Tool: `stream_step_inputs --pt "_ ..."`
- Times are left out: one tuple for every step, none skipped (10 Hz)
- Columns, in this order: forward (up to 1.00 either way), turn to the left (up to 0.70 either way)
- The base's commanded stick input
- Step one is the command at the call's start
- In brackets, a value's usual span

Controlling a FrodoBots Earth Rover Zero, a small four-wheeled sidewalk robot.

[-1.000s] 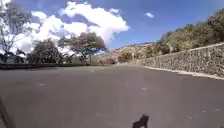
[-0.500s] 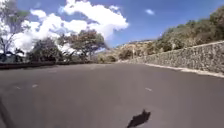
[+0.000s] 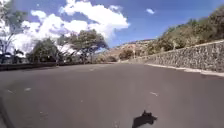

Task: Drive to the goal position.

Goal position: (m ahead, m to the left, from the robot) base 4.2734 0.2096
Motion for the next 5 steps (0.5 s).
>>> stream_step_inputs --pt "0.5 0.0" --pt "0.5 0.0" --pt "0.5 0.0" --pt "0.5 0.0" --pt "0.5 0.0"
